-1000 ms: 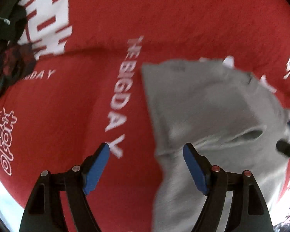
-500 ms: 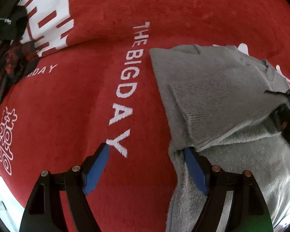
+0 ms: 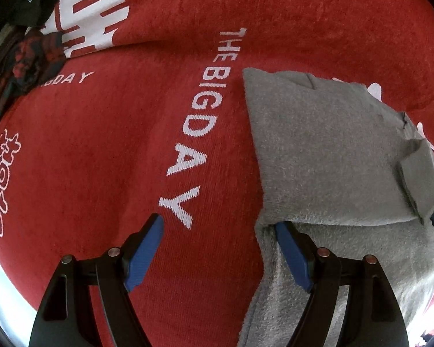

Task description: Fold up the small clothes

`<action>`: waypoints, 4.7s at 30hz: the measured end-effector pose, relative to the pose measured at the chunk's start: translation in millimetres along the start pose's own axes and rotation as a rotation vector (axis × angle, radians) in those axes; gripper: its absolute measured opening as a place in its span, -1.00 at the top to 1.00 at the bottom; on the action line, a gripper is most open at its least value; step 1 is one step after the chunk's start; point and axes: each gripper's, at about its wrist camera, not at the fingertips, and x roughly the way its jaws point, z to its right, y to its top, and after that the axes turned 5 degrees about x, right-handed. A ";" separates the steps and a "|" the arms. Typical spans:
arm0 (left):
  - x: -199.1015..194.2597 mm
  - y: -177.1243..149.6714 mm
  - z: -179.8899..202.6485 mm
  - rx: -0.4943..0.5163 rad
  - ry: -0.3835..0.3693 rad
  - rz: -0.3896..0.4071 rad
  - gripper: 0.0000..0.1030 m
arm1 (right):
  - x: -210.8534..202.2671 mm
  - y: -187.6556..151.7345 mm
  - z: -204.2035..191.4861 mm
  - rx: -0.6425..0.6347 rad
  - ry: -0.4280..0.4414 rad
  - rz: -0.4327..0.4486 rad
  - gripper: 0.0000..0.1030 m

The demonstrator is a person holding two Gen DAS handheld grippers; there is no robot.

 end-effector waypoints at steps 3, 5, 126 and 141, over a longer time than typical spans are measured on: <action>2.0 2.3 -7.6 -0.051 -0.034 -0.020 -0.55 | -12.5 -1.7 0.4 -0.006 -0.002 0.018 0.28; 3.3 3.4 -12.1 -0.090 -0.050 -0.032 -0.55 | -17.1 -4.5 -13.4 -0.097 -0.093 0.041 0.15; 5.6 52.6 103.4 0.191 -0.054 -0.066 0.63 | -30.9 29.7 -33.6 -0.067 -0.276 0.147 0.86; -32.7 33.2 156.9 0.246 -0.084 -0.117 -0.58 | -84.9 -8.5 -17.3 -0.190 -0.298 0.067 0.01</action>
